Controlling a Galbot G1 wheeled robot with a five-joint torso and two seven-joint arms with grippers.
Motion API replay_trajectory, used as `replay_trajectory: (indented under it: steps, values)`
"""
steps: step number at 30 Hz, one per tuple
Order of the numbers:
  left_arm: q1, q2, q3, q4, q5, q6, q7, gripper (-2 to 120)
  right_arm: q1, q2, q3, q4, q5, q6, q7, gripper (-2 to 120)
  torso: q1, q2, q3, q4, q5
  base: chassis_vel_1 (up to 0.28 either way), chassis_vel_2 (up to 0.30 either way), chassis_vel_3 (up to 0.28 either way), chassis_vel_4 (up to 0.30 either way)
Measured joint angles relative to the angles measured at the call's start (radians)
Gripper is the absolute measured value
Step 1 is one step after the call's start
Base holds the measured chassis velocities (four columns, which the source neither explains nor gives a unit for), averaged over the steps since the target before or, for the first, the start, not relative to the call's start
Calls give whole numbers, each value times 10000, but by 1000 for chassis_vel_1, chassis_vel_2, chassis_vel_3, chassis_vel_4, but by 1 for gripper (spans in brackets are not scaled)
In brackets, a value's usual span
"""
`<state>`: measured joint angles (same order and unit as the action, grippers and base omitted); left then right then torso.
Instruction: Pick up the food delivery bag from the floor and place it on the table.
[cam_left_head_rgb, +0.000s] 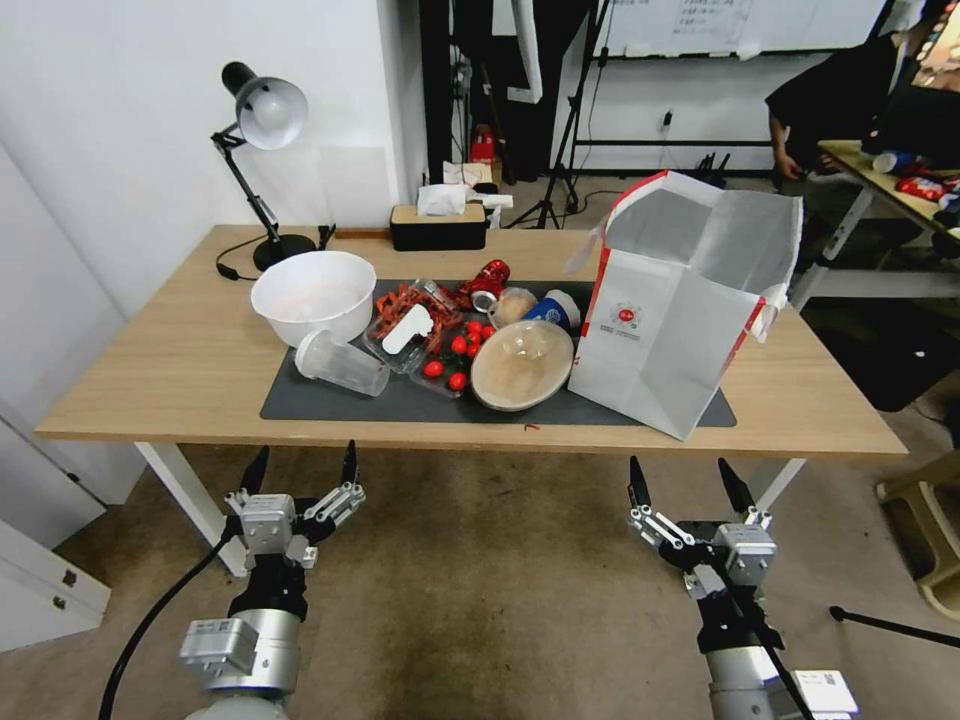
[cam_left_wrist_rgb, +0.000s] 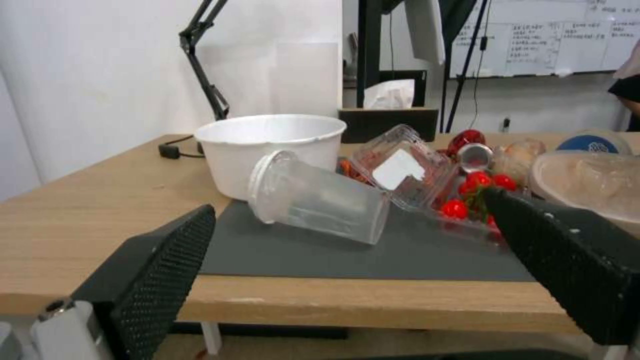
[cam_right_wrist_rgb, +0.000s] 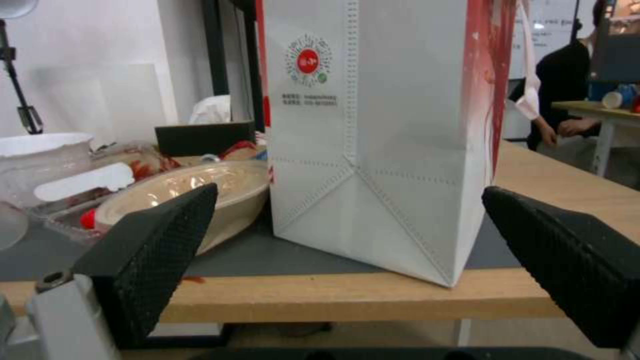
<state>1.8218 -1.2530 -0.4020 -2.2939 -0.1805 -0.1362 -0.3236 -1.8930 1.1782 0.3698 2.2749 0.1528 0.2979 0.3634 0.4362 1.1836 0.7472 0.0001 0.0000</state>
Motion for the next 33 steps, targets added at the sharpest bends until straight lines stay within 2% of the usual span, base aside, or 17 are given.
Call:
replay_trajectory:
  steps: [33]
  values:
    - [70, 39, 39, 18, 95, -10, -58, 100, -151, 244, -160, -17, -129, -71, 148, 100, 1, -1, 1, -1, 0, 0, 0, 0, 0]
